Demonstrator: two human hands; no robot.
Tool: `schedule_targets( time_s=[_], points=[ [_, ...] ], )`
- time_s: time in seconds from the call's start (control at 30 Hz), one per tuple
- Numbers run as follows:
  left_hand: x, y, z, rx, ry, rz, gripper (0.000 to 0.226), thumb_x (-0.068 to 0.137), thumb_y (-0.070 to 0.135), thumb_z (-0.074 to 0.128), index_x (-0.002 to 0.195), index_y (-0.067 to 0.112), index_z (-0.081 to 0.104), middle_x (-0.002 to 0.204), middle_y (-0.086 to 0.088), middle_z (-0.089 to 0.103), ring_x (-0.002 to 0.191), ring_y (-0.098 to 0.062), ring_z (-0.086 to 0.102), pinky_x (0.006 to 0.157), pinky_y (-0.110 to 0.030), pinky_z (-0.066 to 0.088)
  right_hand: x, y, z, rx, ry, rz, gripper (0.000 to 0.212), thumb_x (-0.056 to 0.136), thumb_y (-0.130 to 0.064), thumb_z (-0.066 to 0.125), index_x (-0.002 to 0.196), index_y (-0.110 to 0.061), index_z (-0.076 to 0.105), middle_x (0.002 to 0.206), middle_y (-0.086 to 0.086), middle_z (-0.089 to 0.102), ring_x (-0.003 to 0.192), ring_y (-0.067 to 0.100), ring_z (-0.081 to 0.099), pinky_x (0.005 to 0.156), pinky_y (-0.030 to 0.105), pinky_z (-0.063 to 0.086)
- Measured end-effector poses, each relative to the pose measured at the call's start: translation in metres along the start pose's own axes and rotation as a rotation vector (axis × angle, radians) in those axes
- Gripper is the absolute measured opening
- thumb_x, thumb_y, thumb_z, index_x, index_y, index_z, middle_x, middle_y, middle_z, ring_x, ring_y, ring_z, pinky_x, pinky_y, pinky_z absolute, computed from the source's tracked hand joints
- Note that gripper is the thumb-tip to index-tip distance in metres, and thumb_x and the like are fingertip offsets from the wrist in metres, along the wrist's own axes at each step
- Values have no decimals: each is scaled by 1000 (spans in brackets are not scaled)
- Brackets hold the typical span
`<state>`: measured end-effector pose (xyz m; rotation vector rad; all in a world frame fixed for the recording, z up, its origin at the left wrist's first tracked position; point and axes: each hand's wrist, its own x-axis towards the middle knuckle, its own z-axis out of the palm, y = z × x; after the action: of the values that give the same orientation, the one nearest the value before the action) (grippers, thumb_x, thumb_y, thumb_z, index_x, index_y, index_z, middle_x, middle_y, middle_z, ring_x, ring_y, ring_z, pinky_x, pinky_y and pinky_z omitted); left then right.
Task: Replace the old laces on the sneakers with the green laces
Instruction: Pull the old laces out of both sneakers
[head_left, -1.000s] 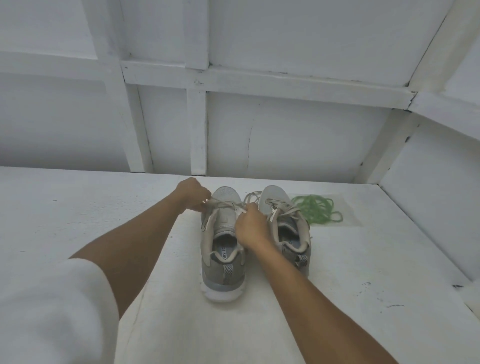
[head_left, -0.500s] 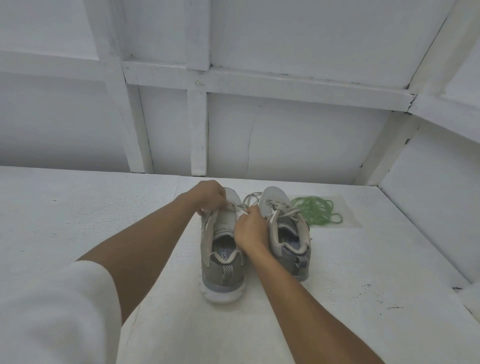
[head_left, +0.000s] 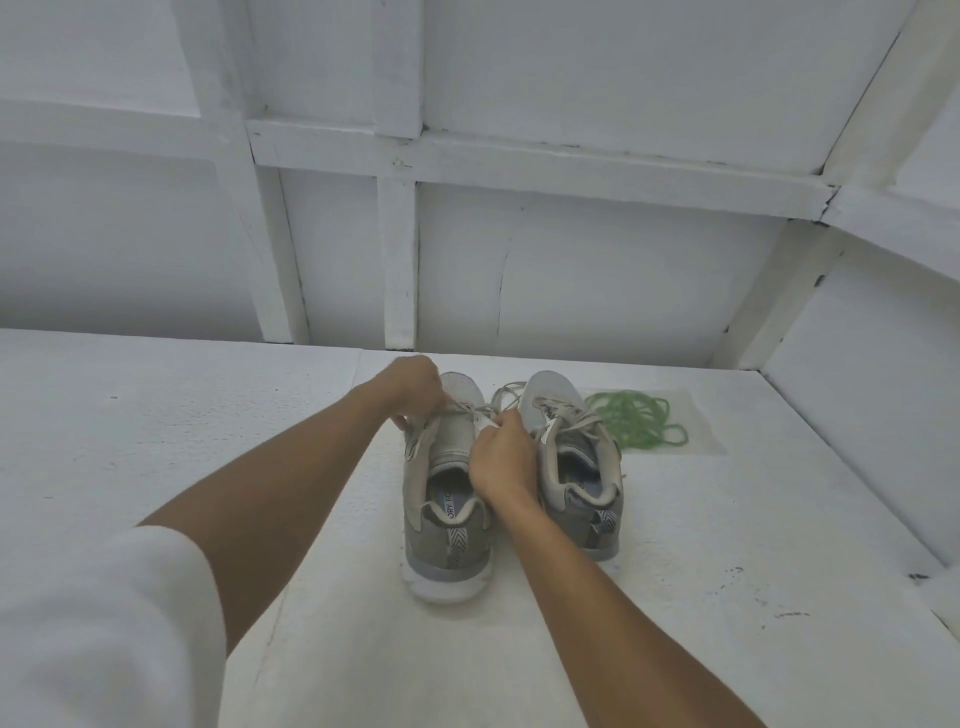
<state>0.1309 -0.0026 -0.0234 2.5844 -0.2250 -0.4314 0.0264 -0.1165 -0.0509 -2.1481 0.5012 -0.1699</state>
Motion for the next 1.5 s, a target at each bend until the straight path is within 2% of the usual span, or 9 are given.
schedule_targets(
  time_s=[0.1, 0.17, 0.3, 0.37, 0.6, 0.8, 1.0, 1.23, 1.5],
  points=[
    [8, -18, -18, -188, 190, -158, 11, 93, 7, 49, 90, 0, 58, 92, -17, 63, 72, -29, 63, 62, -36, 59, 0, 1, 1, 20, 8, 2, 33, 99, -13, 34, 128, -7, 49, 129, 18, 55, 113, 33, 54, 74, 28, 32],
    [11, -26, -27, -51, 275, -178, 13, 90, 6, 48, 82, 2, 57, 89, -15, 61, 77, -32, 60, 64, -32, 52, 0, 2, 2, 17, 13, 1, 32, 98, -13, 35, 126, -8, 50, 128, 18, 56, 111, 33, 54, 74, 29, 33],
    [17, -10, -18, 102, 173, -10, 46, 89, 33, 60, 129, 10, 51, 124, -14, 54, 114, -34, 53, 91, -37, 47, 0, 1, 2, 25, 12, 1, 32, 98, -12, 35, 126, -8, 50, 127, 18, 56, 110, 33, 55, 73, 28, 34],
    [20, 3, -1, 278, 71, 84, 45, 83, 45, 62, 121, 22, 60, 129, -6, 53, 121, -32, 48, 100, -43, 43, -1, 1, 1, 17, 12, -1, 31, 99, -13, 35, 125, -7, 50, 127, 18, 56, 110, 33, 55, 73, 28, 32],
    [20, 11, 14, 434, 65, 79, 30, 88, 33, 58, 110, 13, 65, 115, -7, 61, 108, -30, 55, 94, -43, 48, -1, 0, 1, 17, 5, 7, 31, 99, -14, 34, 125, -7, 50, 128, 19, 55, 110, 33, 55, 74, 28, 33],
    [20, -17, -54, 448, 415, -40, 28, 92, 28, 53, 109, 6, 60, 108, -15, 60, 101, -33, 57, 86, -40, 49, -2, 0, -1, 13, 7, 9, 30, 99, -14, 32, 122, -7, 51, 123, 16, 57, 86, 26, 47, 70, 28, 33],
    [20, -10, -42, 348, 230, 111, 42, 89, 34, 64, 126, 17, 56, 126, -13, 54, 114, -32, 53, 97, -39, 45, -2, 0, -1, 12, 21, 9, 28, 99, -13, 33, 119, -5, 51, 122, 18, 58, 91, 27, 50, 70, 27, 32],
    [15, 13, 15, 349, -23, 225, 26, 88, 32, 64, 103, 13, 72, 110, -8, 67, 103, -24, 59, 88, -33, 50, 0, 2, 2, 11, 15, 3, 28, 98, -14, 35, 119, -5, 51, 123, 20, 57, 105, 34, 55, 71, 28, 31],
    [25, -29, -60, 308, 327, -3, 31, 89, 29, 59, 102, 2, 64, 105, -18, 65, 95, -34, 59, 76, -34, 48, 0, 3, 1, 21, 13, -4, 29, 99, -14, 33, 121, -7, 50, 123, 17, 57, 105, 32, 55, 73, 28, 34]
  ],
)
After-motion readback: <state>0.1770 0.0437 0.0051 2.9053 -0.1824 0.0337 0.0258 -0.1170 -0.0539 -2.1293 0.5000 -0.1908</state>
